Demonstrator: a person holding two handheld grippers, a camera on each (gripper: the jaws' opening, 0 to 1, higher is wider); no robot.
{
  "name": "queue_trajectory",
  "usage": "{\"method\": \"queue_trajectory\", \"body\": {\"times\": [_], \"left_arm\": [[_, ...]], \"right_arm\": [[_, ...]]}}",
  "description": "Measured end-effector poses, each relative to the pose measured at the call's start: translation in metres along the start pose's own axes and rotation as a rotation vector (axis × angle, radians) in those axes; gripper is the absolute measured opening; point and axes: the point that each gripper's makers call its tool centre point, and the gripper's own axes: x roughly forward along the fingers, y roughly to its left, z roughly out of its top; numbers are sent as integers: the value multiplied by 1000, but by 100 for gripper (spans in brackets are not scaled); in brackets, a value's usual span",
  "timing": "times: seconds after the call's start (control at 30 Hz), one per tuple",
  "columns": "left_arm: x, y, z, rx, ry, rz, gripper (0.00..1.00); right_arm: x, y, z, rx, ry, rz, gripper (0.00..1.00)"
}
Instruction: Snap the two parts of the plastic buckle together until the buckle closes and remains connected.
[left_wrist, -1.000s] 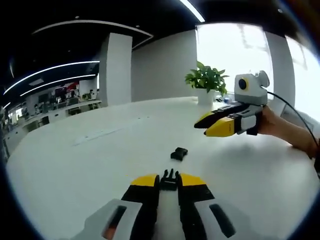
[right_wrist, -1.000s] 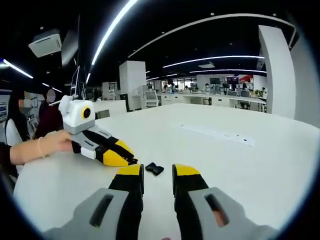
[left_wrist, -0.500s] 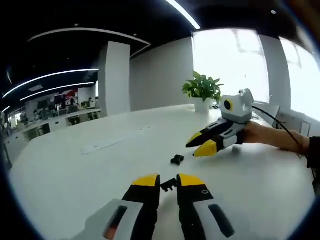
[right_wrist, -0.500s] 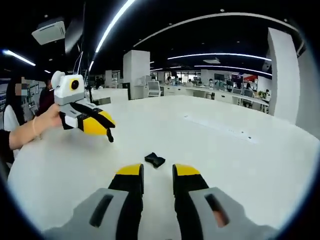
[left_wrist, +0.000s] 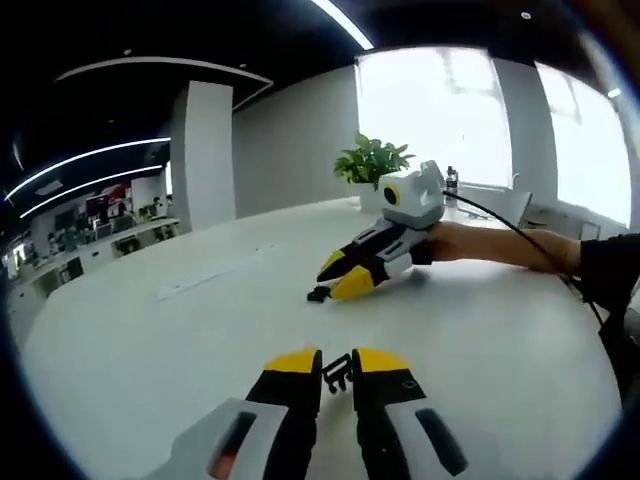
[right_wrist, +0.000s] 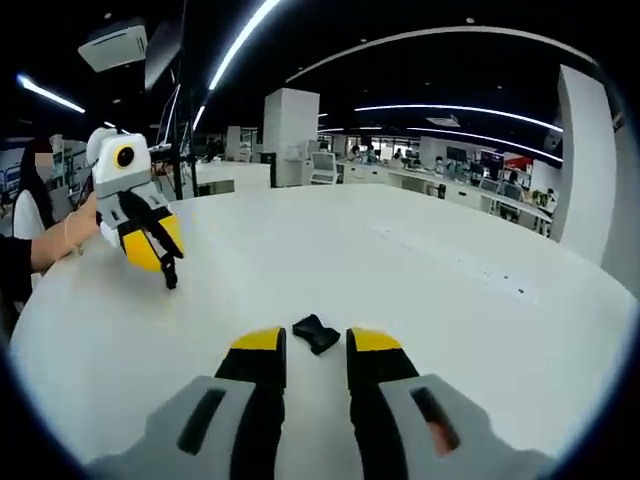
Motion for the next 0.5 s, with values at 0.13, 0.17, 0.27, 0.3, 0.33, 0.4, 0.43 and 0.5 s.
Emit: {"method": "queue_trajectory", "body": {"times": [0.13, 0.17, 0.27, 0.3, 0.33, 0.4, 0.43, 0.5], "left_arm": [[-8, -6, -5, 19, 10, -28, 6], [-9, -7, -6, 22, 12, -32, 6], [-12, -5, -6, 24, 14, -39, 7], [-12, -5, -6, 19, 13, -43, 7], [-13, -5, -6, 10, 11, -48, 7], [-13, -5, -6, -1, 6, -50, 7], [-14, -6, -8, 4, 10, -47, 7], [-15, -6, -11, 20, 24, -37, 7]], "right_arm": [[4, -5, -5, 26, 0, 1, 24], [3, -5, -5, 24, 0, 4, 24], [4, -2, -4, 24, -5, 10, 23], [5, -2, -4, 31, -9, 14, 23], [6, -1, -4, 33, -11, 17, 22], [6, 0, -3, 32, -11, 21, 20], [5, 0, -3, 33, -11, 22, 20], [4, 1, -4, 30, -11, 21, 18]]}}
